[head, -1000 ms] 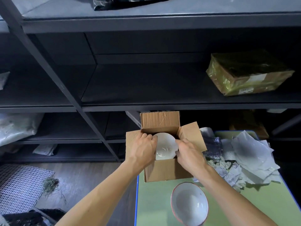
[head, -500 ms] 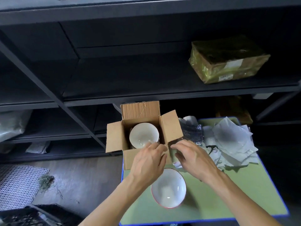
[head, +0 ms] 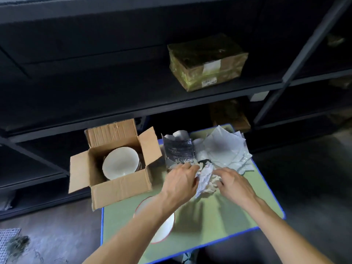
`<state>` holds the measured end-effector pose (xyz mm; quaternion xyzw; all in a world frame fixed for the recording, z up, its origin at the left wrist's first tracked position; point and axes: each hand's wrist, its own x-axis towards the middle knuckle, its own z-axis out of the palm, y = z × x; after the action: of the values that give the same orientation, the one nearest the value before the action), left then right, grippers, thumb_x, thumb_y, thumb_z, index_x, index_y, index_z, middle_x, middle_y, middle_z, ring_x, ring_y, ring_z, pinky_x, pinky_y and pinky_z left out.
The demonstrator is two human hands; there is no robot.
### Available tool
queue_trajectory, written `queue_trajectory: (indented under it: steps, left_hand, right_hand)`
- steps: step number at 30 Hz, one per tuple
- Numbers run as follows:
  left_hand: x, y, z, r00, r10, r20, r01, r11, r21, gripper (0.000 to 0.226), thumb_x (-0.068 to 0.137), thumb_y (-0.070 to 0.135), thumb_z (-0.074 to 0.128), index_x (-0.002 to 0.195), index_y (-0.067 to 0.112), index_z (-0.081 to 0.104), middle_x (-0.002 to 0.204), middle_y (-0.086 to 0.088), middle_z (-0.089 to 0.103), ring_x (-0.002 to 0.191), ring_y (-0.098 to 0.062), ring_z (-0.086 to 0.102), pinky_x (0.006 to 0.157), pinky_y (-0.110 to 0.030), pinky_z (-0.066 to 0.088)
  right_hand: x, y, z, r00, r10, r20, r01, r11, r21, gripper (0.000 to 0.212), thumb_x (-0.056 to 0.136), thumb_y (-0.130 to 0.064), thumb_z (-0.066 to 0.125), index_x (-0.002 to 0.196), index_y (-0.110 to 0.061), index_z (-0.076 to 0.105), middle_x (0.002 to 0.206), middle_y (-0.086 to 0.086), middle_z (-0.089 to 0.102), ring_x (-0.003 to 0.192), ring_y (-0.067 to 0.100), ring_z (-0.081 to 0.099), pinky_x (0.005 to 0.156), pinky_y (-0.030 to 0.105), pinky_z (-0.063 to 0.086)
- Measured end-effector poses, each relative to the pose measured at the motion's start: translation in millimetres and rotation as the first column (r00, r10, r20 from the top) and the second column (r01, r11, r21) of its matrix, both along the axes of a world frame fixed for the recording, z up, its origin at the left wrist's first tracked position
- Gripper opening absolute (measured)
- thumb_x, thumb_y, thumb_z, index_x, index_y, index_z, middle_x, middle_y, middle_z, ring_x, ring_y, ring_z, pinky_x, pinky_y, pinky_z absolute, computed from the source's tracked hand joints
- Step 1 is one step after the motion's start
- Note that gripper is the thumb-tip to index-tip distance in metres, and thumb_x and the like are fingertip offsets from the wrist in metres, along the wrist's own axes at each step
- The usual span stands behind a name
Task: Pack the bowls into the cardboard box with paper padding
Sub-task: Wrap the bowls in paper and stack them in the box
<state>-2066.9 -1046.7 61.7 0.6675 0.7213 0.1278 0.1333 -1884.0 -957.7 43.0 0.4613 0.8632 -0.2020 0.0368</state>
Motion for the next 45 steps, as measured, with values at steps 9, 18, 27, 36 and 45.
queue_trajectory:
  steps: [9,18,27,36,45]
  left_hand:
    - [10.0,112.5,-33.8,0.991,0.008,-0.135,-0.024,0.993,-0.114,0.039,0.098,0.031,0.047,0.13,0.011,0.053,0.14,-0.009,0.049,0.117,-0.032,0.05,0.093,-0.042,0.047]
    - [12.7,174.7,-64.8,0.96,0.067,-0.272,-0.125,0.971,-0.204,0.035,0.098,0.036,0.049,0.122,0.011,0.057,0.127,-0.012,0.052,0.118,-0.031,0.05,0.081,-0.039,0.049]
    - [10.1,195.8,-80.7,0.975,0.187,-0.117,-0.207,0.959,-0.194,0.033,0.094,0.03,0.059,0.118,0.008,0.062,0.125,-0.014,0.055,0.114,-0.032,0.056,0.088,-0.039,0.052]
    - [12.0,181.7,-52.4,0.933,0.324,0.157,-0.309,0.944,-0.115,0.02,0.092,0.02,0.055,0.11,0.012,0.06,0.097,-0.014,0.072,0.091,-0.039,0.066,0.074,-0.04,0.052]
    - [-20.9,107.2,8.2,0.763,0.497,0.413,-0.498,0.86,-0.113,0.019,0.094,0.016,0.048,0.103,0.02,0.063,0.087,0.0,0.068,0.079,-0.021,0.061,0.064,-0.029,0.04]
  right_hand:
    - [36.8,57.1,-23.1,0.982,-0.187,0.019,0.187,0.98,-0.062,0.045,0.096,-0.018,0.051,0.141,-0.017,0.051,0.139,0.005,0.053,0.131,0.026,0.045,0.102,0.041,0.044]
    - [31.9,91.1,-45.4,0.98,-0.161,0.113,0.174,0.978,-0.117,0.039,0.102,-0.027,0.045,0.137,-0.013,0.049,0.131,0.009,0.053,0.127,0.028,0.045,0.1,0.042,0.044]
    - [21.4,99.7,-56.7,0.979,-0.18,0.096,0.191,0.974,-0.121,0.039,0.102,-0.024,0.047,0.139,-0.012,0.048,0.123,0.011,0.058,0.119,0.029,0.054,0.095,0.039,0.047]
    - [24.1,101.2,-45.8,0.959,-0.277,0.055,0.282,0.951,-0.131,0.044,0.101,-0.026,0.046,0.144,-0.019,0.045,0.132,0.007,0.055,0.123,0.027,0.053,0.096,0.039,0.047]
    - [-6.1,100.7,0.5,0.916,-0.373,-0.152,0.329,0.91,-0.251,0.033,0.099,-0.046,0.047,0.093,-0.015,0.054,0.088,0.002,0.065,0.092,0.031,0.061,0.072,0.039,0.043]
